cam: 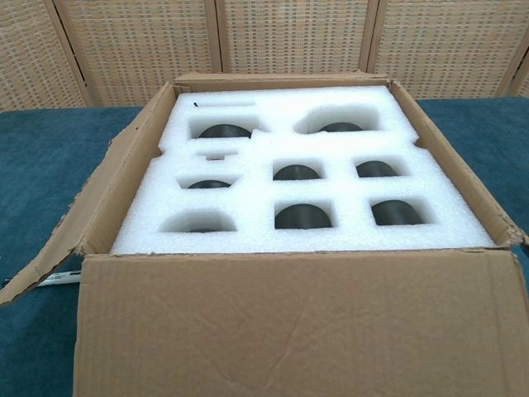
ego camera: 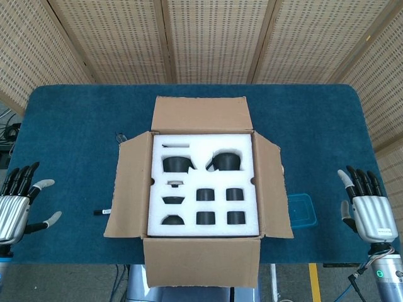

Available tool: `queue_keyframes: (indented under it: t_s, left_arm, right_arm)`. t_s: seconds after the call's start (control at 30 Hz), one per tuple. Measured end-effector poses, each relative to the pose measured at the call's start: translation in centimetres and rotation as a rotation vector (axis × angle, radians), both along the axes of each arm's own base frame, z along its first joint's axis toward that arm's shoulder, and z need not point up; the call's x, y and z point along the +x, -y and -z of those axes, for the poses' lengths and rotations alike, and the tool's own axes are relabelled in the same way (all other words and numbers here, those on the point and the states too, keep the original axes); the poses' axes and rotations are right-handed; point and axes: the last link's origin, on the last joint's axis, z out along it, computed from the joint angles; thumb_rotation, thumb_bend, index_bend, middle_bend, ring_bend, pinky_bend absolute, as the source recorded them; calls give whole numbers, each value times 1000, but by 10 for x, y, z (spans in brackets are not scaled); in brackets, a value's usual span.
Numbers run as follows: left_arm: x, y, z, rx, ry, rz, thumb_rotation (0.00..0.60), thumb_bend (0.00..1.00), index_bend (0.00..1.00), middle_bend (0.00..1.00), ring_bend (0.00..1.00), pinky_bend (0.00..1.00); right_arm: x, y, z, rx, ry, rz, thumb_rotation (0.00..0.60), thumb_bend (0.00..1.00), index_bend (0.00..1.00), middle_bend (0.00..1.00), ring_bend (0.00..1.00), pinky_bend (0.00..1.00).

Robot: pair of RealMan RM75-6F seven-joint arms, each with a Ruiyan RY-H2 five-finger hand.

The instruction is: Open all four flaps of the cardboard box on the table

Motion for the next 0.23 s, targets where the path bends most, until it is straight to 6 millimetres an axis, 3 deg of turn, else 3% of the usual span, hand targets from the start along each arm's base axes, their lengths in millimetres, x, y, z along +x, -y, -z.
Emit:
queue_keyframes:
  t_s: [0.23]
  left_arm:
    - [-5, 12, 1, 25, 16, -22, 483, 206, 272, 0, 0, 0]
  right_arm:
    - [1, -3, 1, -18, -9, -8, 600, 672, 70, 43, 0, 0]
